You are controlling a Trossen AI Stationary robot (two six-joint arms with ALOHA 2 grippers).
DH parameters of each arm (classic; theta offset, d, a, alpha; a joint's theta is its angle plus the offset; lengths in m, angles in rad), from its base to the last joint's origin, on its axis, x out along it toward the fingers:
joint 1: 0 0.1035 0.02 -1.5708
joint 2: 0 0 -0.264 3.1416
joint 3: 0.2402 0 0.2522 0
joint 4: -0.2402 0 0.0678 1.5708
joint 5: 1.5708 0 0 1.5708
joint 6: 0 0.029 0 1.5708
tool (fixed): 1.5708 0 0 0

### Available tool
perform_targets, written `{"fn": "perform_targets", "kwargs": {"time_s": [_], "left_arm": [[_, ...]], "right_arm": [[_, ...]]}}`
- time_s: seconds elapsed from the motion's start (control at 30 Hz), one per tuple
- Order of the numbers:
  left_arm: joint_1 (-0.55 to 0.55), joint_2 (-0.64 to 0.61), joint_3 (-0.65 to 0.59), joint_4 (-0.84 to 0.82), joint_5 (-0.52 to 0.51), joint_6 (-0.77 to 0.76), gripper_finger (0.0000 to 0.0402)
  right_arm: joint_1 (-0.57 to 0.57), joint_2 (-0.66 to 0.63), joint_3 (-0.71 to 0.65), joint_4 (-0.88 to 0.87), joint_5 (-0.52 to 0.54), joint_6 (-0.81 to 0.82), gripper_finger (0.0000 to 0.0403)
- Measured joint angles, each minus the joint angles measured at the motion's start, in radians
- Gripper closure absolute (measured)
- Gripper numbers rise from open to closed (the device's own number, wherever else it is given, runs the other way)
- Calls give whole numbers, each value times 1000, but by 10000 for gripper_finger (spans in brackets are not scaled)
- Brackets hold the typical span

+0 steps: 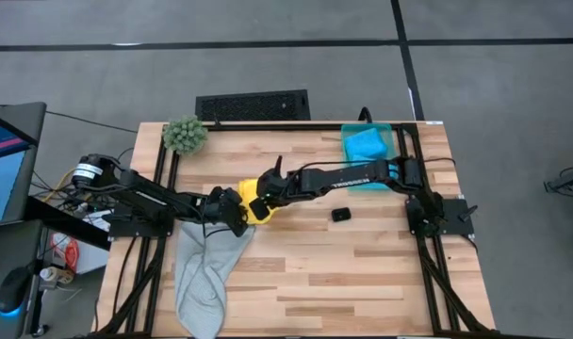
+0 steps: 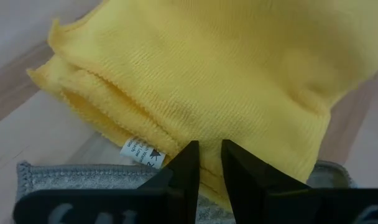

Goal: Fold microfiber towels
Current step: Fold the yellow microfiber cloth

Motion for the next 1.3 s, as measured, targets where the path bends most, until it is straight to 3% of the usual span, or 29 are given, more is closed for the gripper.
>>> {"fn": "perform_targets", "kwargs": {"time_s": [0.27,0.53,0.73,1.07,1.3], "left_arm": [[0,-1,0,4,-12,1,340],[0,-2,0,9,-19,0,340],[0,-2,2,51,-20,5,340],[0,-36,3,-5,40,44,340],[0,-121,3,-101,45,48,340]], "right_arm": [[15,20,1,150,-40,-3,379],[15,27,-12,194,-52,-18,367],[16,27,-12,226,-52,-18,318],[21,27,-19,224,-32,-26,189],[21,27,-19,231,-24,-52,169]]}}
